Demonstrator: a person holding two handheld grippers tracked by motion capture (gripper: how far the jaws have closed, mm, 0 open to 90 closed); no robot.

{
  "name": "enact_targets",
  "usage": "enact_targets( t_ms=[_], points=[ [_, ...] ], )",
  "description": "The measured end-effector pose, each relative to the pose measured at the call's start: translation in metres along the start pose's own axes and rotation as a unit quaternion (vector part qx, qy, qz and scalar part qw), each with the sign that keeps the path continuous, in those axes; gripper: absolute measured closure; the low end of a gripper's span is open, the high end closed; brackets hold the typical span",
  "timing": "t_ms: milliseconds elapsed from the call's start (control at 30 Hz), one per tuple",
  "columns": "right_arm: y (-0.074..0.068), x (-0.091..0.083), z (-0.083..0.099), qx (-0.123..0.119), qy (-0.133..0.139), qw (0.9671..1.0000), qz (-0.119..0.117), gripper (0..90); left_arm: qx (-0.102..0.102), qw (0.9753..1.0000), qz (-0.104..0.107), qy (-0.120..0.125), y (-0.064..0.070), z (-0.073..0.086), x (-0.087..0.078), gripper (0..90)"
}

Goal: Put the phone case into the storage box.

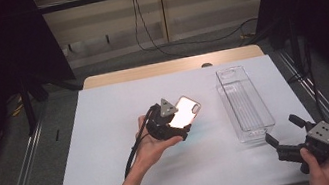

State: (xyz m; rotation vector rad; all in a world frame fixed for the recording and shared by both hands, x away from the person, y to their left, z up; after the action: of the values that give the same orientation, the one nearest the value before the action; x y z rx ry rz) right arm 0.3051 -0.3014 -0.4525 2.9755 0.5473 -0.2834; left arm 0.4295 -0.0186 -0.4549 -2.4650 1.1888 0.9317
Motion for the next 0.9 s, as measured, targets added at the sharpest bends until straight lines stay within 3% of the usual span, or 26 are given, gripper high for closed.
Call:
enact_targets(
  t_ms=[233,333,400,533,600,700,800,900],
  points=[
    [0.001,0.0,0.0,0.007,-0.003,0.9999,0.009,0.0,-0.011,0.9999,-0.009,0.0,-0.003,0.013,-0.013,16.7],
    [-0.002,0.001,-0.001,0.009,-0.005,0.9999,0.004,0.0,-0.017,0.9997,-0.019,0.0,-0.006,0.019,-0.02,16.7],
    [-0.008,0.003,-0.001,0.014,-0.01,0.9998,-0.012,0.0,-0.021,0.9995,-0.024,0.003,-0.009,0.022,-0.024,16.8],
    [-0.015,0.007,-0.003,0.004,-0.017,0.9997,-0.019,0.0,-0.017,0.9991,-0.037,0.009,-0.011,0.028,-0.032,16.8],
    [-0.018,0.009,-0.007,0.012,-0.018,0.9996,-0.017,0.7,-0.011,0.9987,-0.048,0.016,-0.013,0.031,-0.038,16.8],
    [-0.023,0.009,-0.014,0.014,-0.015,0.9994,-0.027,0.0,-0.012,0.9987,-0.048,0.012,-0.014,0.035,-0.043,16.8],
    [-0.032,0.014,-0.022,-0.003,-0.022,0.9989,-0.041,0.0,-0.006,0.9984,-0.055,0.009,-0.015,0.039,-0.049,16.8],
    [-0.036,0.018,-0.024,-0.005,-0.025,0.9988,-0.041,0.0,-0.002,0.9983,-0.058,0.008,-0.015,0.043,-0.053,16.8]
  ],
)
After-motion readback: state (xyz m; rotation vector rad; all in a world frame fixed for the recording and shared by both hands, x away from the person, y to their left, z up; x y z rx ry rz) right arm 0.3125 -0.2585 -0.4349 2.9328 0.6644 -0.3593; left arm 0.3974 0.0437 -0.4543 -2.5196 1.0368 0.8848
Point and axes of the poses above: each handheld gripper's, and its own axes: x roughly forward along the jaws, z roughly out of its underside, y roughly to its right, the point moved 9 cm from there along x, roughly forward along the jaws, and after that the axes turned 7 degrees about -x, right-handed, at the moved point
